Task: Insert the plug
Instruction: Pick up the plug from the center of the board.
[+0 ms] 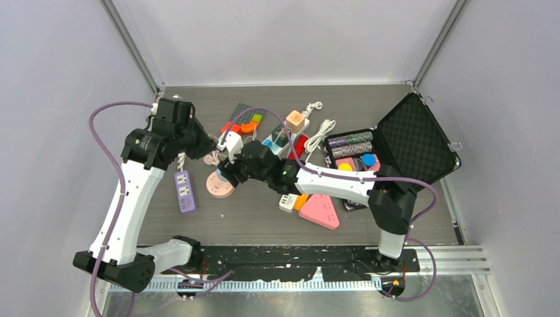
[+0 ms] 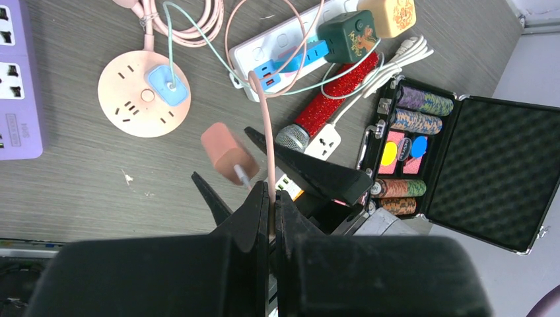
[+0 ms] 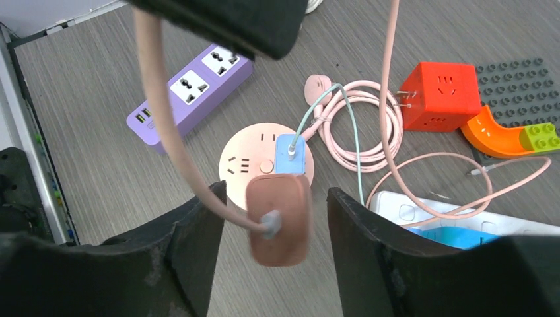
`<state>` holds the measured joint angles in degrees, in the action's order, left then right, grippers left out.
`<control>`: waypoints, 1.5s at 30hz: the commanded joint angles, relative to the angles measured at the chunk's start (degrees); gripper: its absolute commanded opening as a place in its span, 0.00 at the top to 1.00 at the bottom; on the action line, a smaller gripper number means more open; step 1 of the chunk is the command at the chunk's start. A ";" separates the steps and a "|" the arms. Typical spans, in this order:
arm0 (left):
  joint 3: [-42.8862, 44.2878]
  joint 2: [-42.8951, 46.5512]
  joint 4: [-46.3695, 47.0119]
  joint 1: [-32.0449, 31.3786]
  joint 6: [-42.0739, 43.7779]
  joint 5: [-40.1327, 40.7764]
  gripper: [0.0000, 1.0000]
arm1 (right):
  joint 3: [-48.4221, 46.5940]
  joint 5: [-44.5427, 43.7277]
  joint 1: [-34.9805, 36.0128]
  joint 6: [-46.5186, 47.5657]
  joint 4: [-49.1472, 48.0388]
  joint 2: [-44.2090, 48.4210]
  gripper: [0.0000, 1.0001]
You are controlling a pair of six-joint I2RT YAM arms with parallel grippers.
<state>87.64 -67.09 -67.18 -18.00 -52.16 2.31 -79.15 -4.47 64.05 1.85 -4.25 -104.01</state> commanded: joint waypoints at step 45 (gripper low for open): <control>-8.35 -0.44 -3.87 17.74 13.74 21.68 0.21 | -25.41 1.74 -0.45 -7.82 12.92 -19.06 0.95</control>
<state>81.91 -73.63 -67.09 -0.86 -38.30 14.22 -99.66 0.45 63.55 -7.44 6.72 -121.97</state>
